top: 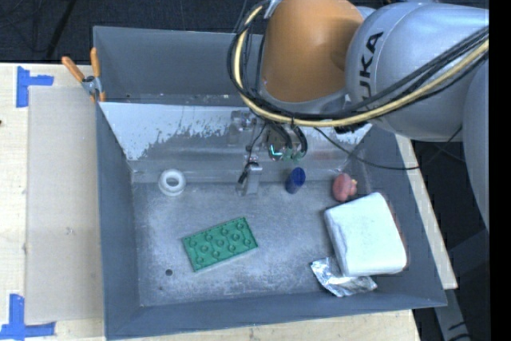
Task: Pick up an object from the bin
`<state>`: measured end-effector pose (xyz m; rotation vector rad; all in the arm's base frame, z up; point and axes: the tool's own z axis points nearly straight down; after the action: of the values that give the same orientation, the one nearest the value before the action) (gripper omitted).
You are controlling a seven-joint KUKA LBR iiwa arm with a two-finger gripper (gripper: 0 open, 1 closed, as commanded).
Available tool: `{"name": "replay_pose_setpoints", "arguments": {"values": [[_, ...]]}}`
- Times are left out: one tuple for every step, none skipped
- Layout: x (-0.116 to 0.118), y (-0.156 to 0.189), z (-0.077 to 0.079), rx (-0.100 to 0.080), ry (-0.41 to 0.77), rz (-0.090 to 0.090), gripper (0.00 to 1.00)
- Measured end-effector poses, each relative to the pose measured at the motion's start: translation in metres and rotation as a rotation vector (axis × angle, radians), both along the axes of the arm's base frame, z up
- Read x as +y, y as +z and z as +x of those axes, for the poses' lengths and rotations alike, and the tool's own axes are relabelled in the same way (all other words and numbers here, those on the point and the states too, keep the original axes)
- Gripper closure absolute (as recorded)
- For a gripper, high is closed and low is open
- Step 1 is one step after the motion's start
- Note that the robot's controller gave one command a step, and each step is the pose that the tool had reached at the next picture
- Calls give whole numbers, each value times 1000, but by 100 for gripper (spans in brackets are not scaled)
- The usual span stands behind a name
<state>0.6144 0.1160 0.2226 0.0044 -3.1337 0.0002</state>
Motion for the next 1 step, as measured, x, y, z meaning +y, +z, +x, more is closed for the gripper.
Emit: {"name": "replay_pose_setpoints", "arguments": {"values": [[-12, -82, -94, 2, 214, 1, 0]]}}
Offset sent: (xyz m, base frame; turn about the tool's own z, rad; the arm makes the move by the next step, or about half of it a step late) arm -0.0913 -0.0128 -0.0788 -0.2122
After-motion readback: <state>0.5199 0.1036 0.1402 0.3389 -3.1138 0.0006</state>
